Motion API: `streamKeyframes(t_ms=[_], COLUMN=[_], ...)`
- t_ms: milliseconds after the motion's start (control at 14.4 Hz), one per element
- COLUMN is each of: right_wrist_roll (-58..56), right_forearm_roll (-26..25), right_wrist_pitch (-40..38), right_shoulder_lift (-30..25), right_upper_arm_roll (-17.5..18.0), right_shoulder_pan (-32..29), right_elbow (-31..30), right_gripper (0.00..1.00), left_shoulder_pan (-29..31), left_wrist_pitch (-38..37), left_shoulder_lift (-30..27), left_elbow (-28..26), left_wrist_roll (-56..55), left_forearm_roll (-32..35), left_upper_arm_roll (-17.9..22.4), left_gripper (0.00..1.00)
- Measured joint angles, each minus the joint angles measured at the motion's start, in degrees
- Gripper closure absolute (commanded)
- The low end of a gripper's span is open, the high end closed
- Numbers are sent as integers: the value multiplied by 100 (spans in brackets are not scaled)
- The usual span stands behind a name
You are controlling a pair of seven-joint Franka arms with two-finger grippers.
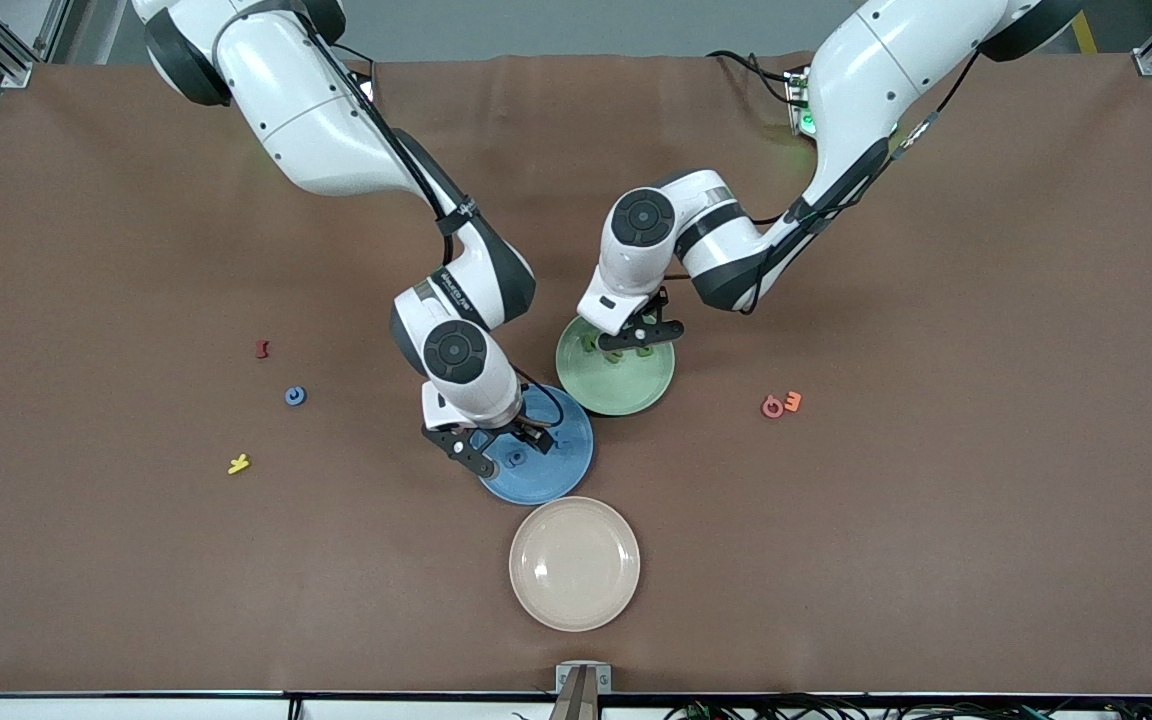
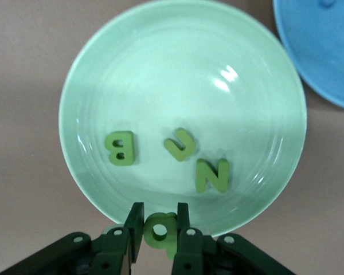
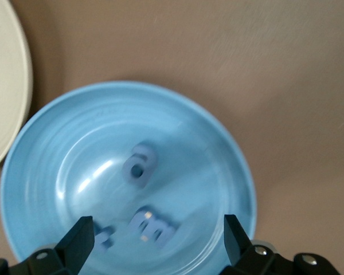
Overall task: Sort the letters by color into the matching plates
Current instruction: 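Open both grippers to drop the letters onto their plates, then lower the right gripper onto the blue c while the left gripper withdraws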
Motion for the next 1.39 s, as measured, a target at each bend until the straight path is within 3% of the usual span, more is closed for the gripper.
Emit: streamKeyframes(t_ms=[278,556,834,1111,1389], right_wrist_roll=[-1029,-2467,-4042,-5043,-5816], right_forearm_roll=[-163,-255,-265,-266,-268], right_wrist_pitch=[-941,-1018,-676,-333,652], right_shoulder_lift=[-344,-1173,-1941,-2313,-2485], right_upper_arm_roll=[-68,-121,-130,-125,-125], right_shoulder_pan=[-433,-1115,-1918,-2454,-2911], right_elbow=[-6,-888,-1972,-2646,-3525], right_gripper=[0,0,0,0,0], left_shoulder_pan=[-515,-812,-809,-809,-809], left_wrist_pitch=[0,1,1,1,1], left_shoulder_lift=[48,73,74,75,75], left_elbow=[89,141,156,160,162], left_wrist_roll=[-9,-12,-12,-12,-12], left_forearm_roll=[0,0,0,0,0], left_upper_arm_roll=[405,669,700,702,704], left_gripper=[87,87,87,85,65])
